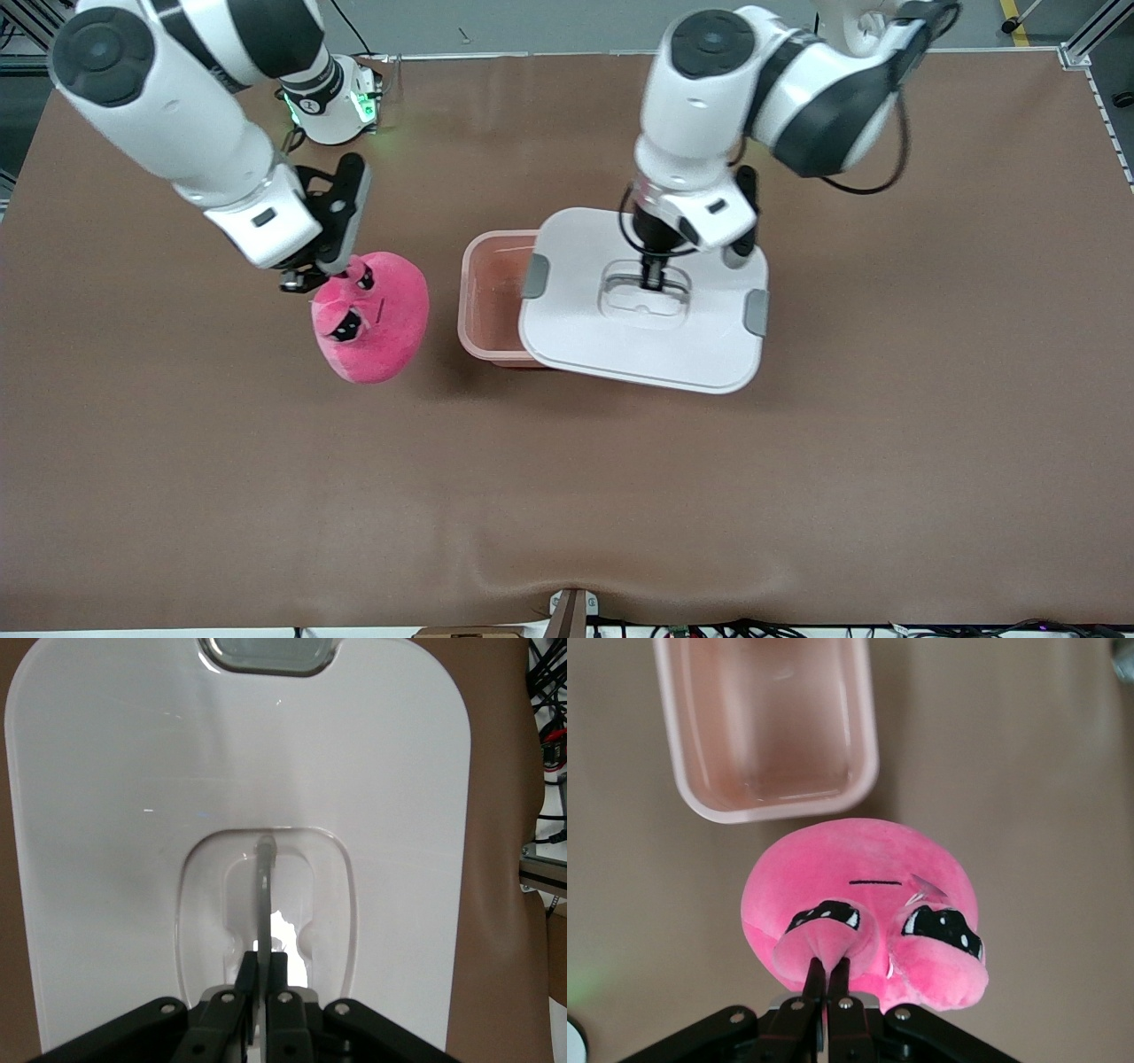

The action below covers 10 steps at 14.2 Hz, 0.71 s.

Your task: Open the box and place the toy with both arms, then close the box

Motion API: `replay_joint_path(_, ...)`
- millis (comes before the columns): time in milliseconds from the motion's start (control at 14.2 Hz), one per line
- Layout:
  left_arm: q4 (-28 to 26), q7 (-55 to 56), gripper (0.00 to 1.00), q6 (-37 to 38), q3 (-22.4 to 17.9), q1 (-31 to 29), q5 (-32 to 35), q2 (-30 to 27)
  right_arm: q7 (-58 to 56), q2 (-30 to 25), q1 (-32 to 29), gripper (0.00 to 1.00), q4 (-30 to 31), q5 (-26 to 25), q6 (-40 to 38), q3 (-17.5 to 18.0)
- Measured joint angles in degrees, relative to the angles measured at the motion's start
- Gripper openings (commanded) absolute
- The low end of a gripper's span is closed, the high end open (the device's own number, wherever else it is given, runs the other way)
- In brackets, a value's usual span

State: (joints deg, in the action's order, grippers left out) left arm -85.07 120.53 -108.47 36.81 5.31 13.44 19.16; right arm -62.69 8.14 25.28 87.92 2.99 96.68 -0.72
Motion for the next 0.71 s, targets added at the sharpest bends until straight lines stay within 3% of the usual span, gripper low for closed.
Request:
replay_joint_path(424, 0.02, -21.70, 0.00, 5.64, -0.02, -11.47, -7.43, -2.73, -4.87, 0.28, 9.93, 0.00, 0.08, -2.51, 3.33, 0.28)
replay_joint_path(706, 0.04, -32.09, 0.00, 8.17, -0.01, -17.20, -9.66, -3.14, -8.32, 1.07, 12.57, 0.00, 0.20, -3.53, 5.24, 0.28)
